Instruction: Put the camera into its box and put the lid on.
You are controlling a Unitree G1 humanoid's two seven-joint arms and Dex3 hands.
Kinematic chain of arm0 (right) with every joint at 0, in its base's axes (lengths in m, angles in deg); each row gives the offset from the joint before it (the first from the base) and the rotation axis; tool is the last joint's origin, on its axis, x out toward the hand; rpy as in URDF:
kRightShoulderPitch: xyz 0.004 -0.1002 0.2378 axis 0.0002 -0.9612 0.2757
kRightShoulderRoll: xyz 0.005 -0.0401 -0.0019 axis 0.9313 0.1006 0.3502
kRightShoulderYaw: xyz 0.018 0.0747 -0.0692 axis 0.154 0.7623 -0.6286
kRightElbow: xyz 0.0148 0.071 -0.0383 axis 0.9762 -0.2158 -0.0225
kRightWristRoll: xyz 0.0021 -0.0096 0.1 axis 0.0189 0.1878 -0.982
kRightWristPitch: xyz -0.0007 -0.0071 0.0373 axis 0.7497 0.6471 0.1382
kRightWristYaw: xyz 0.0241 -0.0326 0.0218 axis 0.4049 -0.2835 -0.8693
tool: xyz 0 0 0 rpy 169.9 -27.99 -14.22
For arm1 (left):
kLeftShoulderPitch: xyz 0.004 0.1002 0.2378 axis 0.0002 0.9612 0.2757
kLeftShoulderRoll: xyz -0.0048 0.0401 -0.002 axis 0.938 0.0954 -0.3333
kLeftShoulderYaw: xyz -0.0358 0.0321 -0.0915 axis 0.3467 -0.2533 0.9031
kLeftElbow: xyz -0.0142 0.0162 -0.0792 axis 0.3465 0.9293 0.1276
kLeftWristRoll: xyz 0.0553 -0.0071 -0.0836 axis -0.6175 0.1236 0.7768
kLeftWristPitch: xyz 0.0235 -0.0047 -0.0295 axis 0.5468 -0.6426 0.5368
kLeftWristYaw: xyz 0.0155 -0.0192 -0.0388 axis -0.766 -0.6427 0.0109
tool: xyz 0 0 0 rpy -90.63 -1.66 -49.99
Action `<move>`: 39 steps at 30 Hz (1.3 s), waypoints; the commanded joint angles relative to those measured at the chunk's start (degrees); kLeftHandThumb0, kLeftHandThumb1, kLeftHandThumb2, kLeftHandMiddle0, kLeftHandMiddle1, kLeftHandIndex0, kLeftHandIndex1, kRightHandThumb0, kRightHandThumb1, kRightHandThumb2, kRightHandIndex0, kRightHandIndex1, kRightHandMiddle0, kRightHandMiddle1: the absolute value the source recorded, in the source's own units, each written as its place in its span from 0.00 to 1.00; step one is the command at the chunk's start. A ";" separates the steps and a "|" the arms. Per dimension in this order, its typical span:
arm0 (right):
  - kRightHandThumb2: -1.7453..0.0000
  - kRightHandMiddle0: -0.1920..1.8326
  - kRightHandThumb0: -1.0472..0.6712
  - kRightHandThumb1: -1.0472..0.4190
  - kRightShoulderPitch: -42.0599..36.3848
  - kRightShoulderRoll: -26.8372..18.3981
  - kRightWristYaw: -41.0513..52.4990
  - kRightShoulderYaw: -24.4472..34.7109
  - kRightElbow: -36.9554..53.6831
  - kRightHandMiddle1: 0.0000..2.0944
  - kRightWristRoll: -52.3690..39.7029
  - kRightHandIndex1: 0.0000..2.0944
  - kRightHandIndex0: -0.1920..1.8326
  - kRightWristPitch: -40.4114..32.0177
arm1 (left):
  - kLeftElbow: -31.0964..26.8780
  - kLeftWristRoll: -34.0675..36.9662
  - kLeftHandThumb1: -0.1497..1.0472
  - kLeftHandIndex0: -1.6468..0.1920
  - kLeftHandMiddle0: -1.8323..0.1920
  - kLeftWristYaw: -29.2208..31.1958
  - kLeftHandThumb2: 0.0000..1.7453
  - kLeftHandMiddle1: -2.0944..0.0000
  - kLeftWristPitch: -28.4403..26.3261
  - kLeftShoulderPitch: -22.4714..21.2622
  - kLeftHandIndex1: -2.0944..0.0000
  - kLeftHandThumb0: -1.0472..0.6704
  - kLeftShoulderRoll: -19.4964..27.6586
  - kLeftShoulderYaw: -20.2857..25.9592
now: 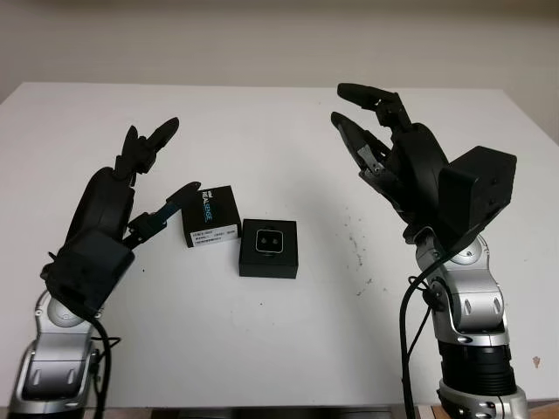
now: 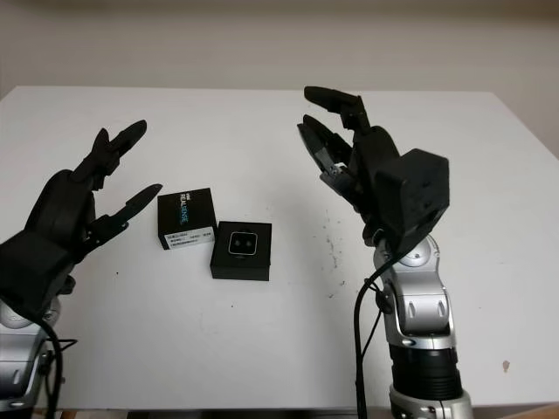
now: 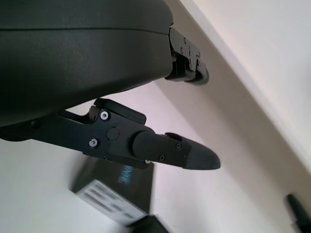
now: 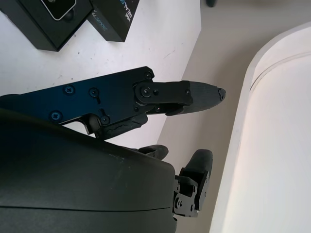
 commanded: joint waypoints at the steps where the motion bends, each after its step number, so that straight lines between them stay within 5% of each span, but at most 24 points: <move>1: 0.81 0.00 0.30 0.00 1.38 0.21 -0.63 0.47 -0.85 0.49 -0.34 0.06 0.24 0.29 | 2.50 -0.74 0.95 0.83 0.83 2.23 0.03 0.99 2.46 -2.62 0.96 0.17 3.09 -1.09; 9: 0.81 0.00 0.30 0.00 1.78 -0.06 -1.62 -0.06 -3.80 0.50 -0.07 0.07 0.24 2.49 | 14.27 -8.19 0.93 0.91 0.90 9.56 0.03 0.99 9.33 -11.45 0.99 0.13 11.49 -8.40; 26: 0.78 0.00 0.31 0.00 0.26 -0.53 -1.84 -0.77 -4.66 0.50 0.71 0.09 0.22 3.86 | 44.65 -18.60 0.90 0.96 0.94 0.46 0.03 0.98 25.89 -28.53 0.98 0.19 9.44 -20.03; 33: 0.79 0.00 0.31 0.00 -0.09 -0.03 -2.40 -0.70 -5.59 0.51 1.07 0.11 0.23 5.59 | 50.62 -20.62 0.87 0.95 0.92 -0.11 0.03 0.97 26.71 -32.43 0.97 0.21 8.47 -22.75; 39: 0.79 0.00 0.30 0.00 0.16 0.11 -3.26 -0.49 -4.92 0.49 1.06 0.12 0.21 4.34 | 51.12 -18.56 0.87 0.96 0.93 5.19 0.03 0.98 26.84 -33.39 0.98 0.20 8.20 -23.51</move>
